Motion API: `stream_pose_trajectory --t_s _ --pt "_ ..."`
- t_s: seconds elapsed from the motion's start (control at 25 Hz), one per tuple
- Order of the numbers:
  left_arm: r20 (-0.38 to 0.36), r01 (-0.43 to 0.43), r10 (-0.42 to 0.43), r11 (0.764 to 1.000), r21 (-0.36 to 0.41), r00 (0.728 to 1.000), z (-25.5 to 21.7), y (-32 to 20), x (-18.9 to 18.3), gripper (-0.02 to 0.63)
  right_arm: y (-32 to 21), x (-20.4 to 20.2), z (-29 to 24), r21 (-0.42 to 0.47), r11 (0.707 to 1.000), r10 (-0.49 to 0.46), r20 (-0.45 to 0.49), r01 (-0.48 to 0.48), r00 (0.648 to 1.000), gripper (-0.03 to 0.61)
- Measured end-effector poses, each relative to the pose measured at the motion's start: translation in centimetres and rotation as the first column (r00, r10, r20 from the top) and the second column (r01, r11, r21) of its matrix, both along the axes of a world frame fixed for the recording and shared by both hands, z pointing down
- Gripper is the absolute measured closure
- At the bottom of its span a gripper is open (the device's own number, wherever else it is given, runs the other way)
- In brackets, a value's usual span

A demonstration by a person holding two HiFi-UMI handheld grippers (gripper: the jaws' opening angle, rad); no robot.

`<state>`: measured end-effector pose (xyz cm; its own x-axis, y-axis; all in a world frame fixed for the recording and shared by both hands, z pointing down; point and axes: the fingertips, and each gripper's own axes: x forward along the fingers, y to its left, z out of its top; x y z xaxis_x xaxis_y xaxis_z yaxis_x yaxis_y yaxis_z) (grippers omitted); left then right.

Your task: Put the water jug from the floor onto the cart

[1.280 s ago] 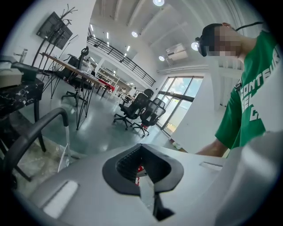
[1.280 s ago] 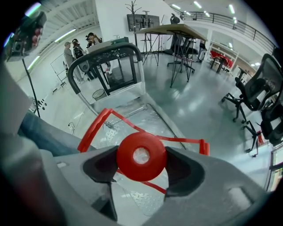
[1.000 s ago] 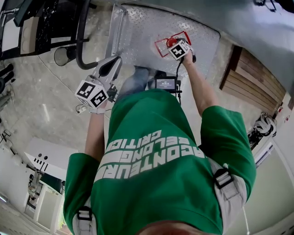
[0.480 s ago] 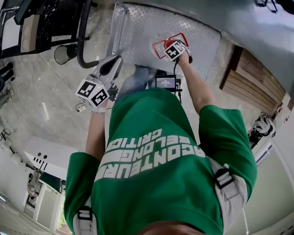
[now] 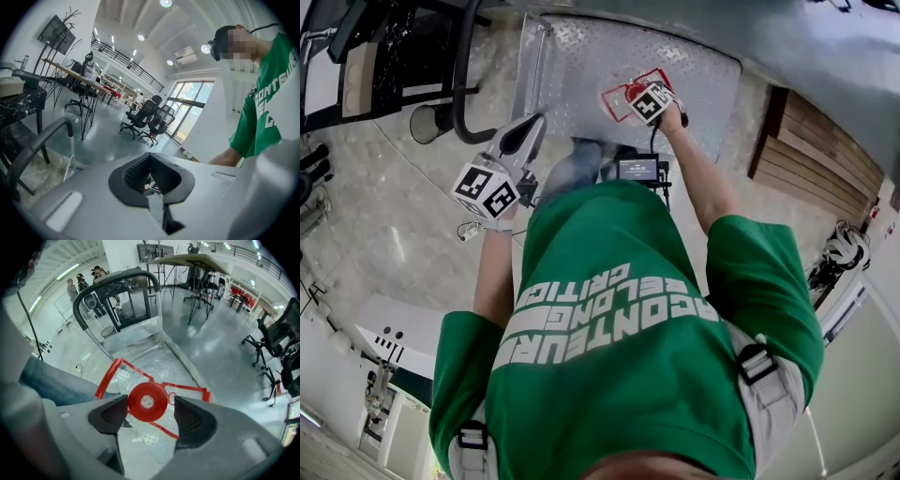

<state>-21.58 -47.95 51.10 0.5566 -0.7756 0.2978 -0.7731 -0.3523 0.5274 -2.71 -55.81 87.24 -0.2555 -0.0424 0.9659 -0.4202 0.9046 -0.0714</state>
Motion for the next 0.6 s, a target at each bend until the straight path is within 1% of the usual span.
stream_pose_trajectory --t_s 0.16,0.24,0.28,0.32,0.4,0.48,0.6 --pt "0.003 -0.032 0.032 0.999 0.021 0.999 -0.6 0.6 1.9 0.6 -1.1 1.3 -3.7 0.051 0.996 0.063 0.091 -0.067 0.994 0.285" --pt "0.003 -0.053 0.053 0.998 0.034 0.999 -0.9 0.9 2.9 0.6 -2.0 2.3 -5.8 0.08 0.989 0.113 0.14 -0.125 0.984 0.291" --pt "0.003 -0.064 0.064 0.997 0.042 0.998 -1.1 1.0 3.4 0.6 -2.5 3.1 -6.9 0.097 0.983 0.141 0.162 -0.158 0.977 0.305" --pt "0.004 -0.074 0.074 0.996 0.05 0.997 -1.3 1.0 3.9 0.6 -3.0 3.9 -8.3 0.12 0.974 0.166 0.184 -0.19 0.969 0.34" --pt "0.007 -0.096 0.096 0.993 0.067 0.995 -1.8 1.2 4.9 0.6 -3.8 5.1 -11.5 0.179 0.956 0.186 0.249 -0.234 0.951 0.423" --pt "0.01 -0.116 0.115 0.99 0.083 0.993 -2.3 1.3 5.9 0.6 -4.1 6.5 -14.5 0.232 0.936 0.187 0.306 -0.264 0.934 0.478" --pt "0.015 -0.145 0.144 0.983 0.111 0.989 -3.0 1.2 7.3 0.6 -4.3 9.1 -18.6 0.307 0.901 0.184 0.37 -0.307 0.911 0.577"
